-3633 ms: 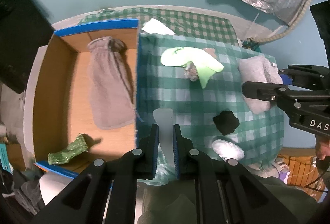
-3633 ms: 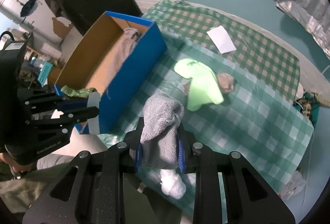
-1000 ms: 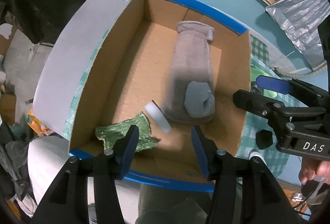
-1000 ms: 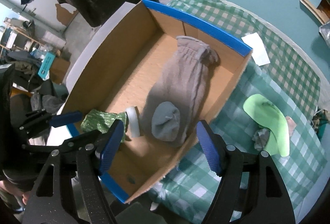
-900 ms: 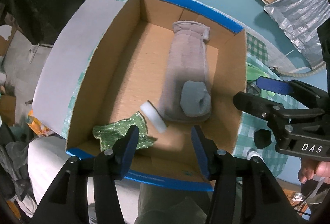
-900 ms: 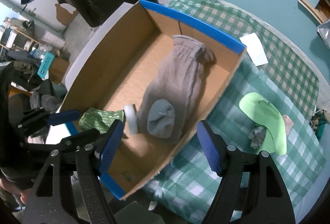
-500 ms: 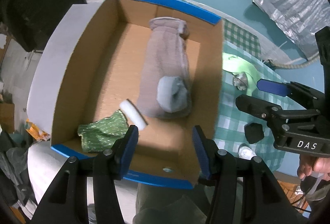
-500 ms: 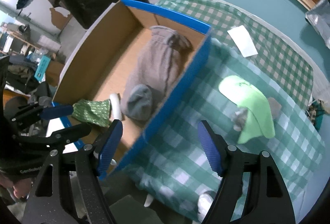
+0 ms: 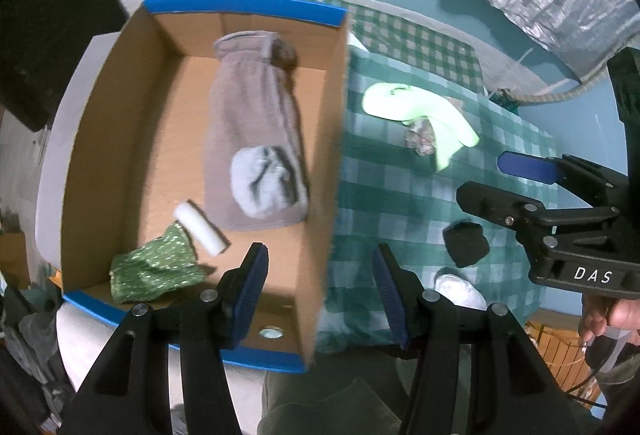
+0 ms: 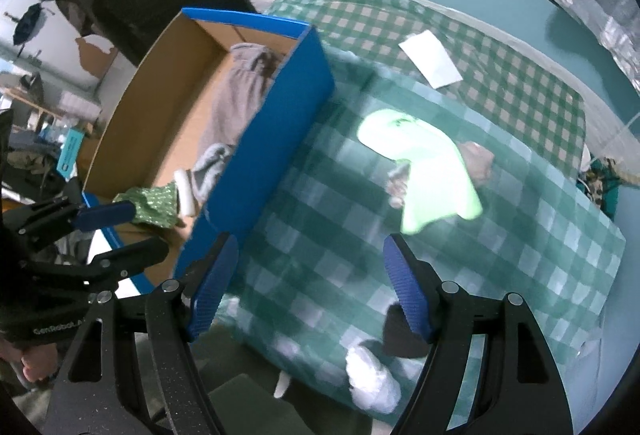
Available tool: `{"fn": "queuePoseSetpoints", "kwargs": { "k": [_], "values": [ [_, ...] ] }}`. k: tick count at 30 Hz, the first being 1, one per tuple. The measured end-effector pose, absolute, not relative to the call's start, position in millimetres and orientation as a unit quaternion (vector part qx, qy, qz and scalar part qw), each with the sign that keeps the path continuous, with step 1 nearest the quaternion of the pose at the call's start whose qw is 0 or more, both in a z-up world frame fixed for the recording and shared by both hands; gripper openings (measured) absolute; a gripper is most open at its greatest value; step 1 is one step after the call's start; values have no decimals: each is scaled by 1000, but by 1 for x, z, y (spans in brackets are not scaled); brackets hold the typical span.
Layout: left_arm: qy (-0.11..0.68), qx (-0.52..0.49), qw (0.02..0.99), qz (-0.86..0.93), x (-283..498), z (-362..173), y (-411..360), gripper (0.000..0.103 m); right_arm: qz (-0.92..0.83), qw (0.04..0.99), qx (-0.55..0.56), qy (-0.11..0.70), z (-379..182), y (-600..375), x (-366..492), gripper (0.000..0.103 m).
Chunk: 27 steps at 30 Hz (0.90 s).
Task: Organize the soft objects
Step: 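Move both tools back over the cloth toward the black knit beanie, then close the right tool on the black knit beanie and lift it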
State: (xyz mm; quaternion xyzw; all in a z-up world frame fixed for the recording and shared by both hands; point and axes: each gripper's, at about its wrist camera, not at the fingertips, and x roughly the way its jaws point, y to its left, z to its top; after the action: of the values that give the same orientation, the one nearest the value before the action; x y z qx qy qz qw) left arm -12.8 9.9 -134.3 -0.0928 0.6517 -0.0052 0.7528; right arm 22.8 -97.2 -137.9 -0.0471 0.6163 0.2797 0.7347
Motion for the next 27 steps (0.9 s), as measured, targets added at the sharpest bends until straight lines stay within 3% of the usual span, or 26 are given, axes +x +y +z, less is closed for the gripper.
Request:
{"fn": "queuePoseSetpoints", "kwargs": {
  "k": [10, 15, 27],
  "values": [
    [654, -64, 753, -40, -7, -135, -35, 56, 251, 739, -32, 624, -144, -143, 15, 76],
    [655, -48, 752, -56, -6, -137, -55, 66, 238, 738, -26, 631, -153, -162, 12, 76],
    [677, -16, 731, -80, -10, -170, -92, 67, 204, 717, -14, 666, -195, -201, 1, 76]
  ]
}}
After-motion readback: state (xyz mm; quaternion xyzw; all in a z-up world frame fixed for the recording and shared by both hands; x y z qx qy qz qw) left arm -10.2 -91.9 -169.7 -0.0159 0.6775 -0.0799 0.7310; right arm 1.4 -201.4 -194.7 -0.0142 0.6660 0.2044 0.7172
